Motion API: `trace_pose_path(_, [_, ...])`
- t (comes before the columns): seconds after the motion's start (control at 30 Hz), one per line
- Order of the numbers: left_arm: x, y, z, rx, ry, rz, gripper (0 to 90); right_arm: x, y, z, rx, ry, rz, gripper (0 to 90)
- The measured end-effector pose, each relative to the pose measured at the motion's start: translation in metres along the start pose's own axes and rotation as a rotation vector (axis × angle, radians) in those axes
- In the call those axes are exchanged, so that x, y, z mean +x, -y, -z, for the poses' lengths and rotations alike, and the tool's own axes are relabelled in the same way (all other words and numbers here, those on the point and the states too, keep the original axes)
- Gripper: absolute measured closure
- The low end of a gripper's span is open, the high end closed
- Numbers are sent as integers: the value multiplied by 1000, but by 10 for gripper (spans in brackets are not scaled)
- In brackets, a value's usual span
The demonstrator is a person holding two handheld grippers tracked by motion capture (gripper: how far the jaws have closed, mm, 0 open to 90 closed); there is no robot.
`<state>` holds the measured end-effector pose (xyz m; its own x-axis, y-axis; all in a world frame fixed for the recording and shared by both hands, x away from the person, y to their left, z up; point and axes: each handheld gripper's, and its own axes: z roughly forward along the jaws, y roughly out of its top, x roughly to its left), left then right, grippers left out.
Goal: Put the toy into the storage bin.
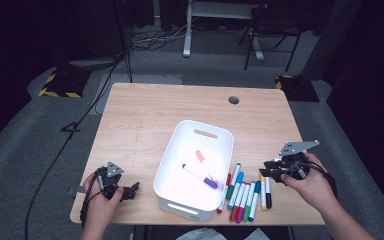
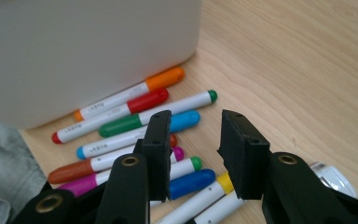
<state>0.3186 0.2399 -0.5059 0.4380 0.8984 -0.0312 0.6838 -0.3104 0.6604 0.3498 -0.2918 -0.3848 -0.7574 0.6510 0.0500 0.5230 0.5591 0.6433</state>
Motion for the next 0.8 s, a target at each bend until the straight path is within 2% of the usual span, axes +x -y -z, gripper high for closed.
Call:
trace_pose_path(0.1, [0, 0, 0, 0, 0, 0, 2, -3, 10, -4, 3, -1, -19, 636])
trace_pose_path(0.2, [0, 0, 0, 0, 0, 0, 2, -5, 19, -8, 4, 27, -20, 629])
trace_pose_path(0.3, [0, 0, 0, 0, 2, 1, 2, -8, 31, -11, 6, 36, -45, 629])
trace_pose_path(0.43, [0, 0, 0, 0, 0, 0, 2, -13, 52, -17, 17, 81, -68, 626])
trace_pose_path(0.57, [0, 0, 0, 1, 4, 2, 2, -17, 65, -23, 6, 74, -121, 615])
trace_pose_path(0.67, [0, 0, 0, 1, 4, 2, 2, -18, 72, -28, 2, 65, -122, 607])
trace_pose_path(0.8, [0, 0, 0, 1, 4, 1, 2, -17, 75, -32, 9, 83, -133, 605])
